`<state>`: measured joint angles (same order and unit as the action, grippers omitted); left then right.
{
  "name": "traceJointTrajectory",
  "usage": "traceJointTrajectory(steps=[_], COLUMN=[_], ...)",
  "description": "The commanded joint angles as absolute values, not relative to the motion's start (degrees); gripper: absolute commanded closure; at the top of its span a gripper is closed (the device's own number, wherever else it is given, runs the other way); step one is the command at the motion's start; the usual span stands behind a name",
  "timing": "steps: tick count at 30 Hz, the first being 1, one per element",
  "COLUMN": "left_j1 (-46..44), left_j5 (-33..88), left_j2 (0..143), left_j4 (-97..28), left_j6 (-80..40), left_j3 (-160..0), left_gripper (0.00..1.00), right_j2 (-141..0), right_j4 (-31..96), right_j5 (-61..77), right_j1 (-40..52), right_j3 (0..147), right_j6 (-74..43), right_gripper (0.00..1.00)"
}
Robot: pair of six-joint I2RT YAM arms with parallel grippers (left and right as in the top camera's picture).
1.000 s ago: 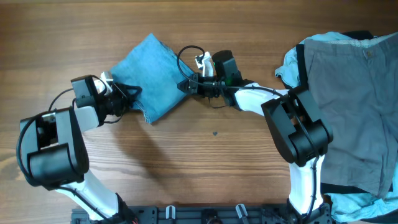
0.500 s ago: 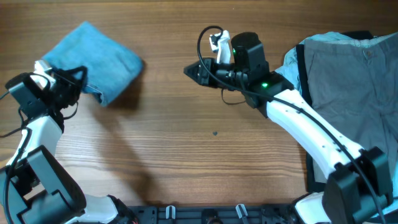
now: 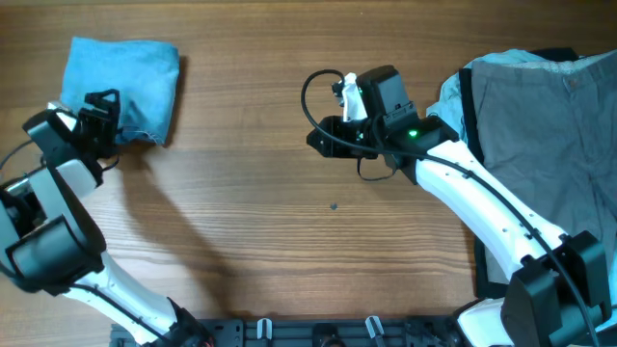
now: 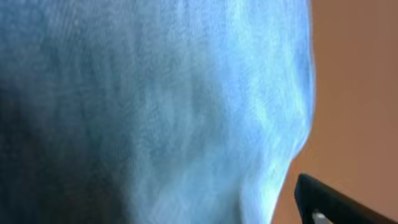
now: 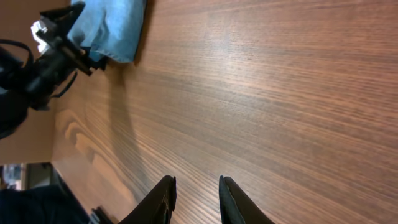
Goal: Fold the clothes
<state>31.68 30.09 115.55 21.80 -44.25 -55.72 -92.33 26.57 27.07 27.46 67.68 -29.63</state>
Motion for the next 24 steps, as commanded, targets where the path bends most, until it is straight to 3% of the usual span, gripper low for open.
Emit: traceJointTrajectory(steps=[1,7,10,15,17,24], left_j1=[35.1,32.5,24.2,9.3,4.9,3.6], left_j5=[32.3,36.0,30.2,17.9,14.3,13.4], left_j2=[111.0,83.5,70.5,54.7,48.0,38.9], left_j4=[9.3,-21.9,-36.1,-50.6,-56.2,-60.3], left_j6=[-28.4,-1.5,7.6,7.7,7.7,7.7], left_j3=[-54.7,-59.4,-64.6,-67.8,-67.8,-67.8], left_gripper=[0.0,0.0,0.0,0.0,0.0,0.0], right_j2=[-92.0,-86.6,-81.2,-69.8,-65.1,-62.3], right_j4=[26.2,27.6,27.3,32.0,35.0,41.6], right_j5=[21.0,3.6,1.1,1.5,1.5,1.5], right_j1=[27.6,27.6,27.6,27.6,27.6,27.6], right_j3=[67.7,73.4,74.9,74.9,74.9,74.9], right_j6=[-28.0,-24.0,-21.5,-14.6,-14.4,-15.2], right_gripper=[0.73,0.72,0.57,0.39,0.0,0.0])
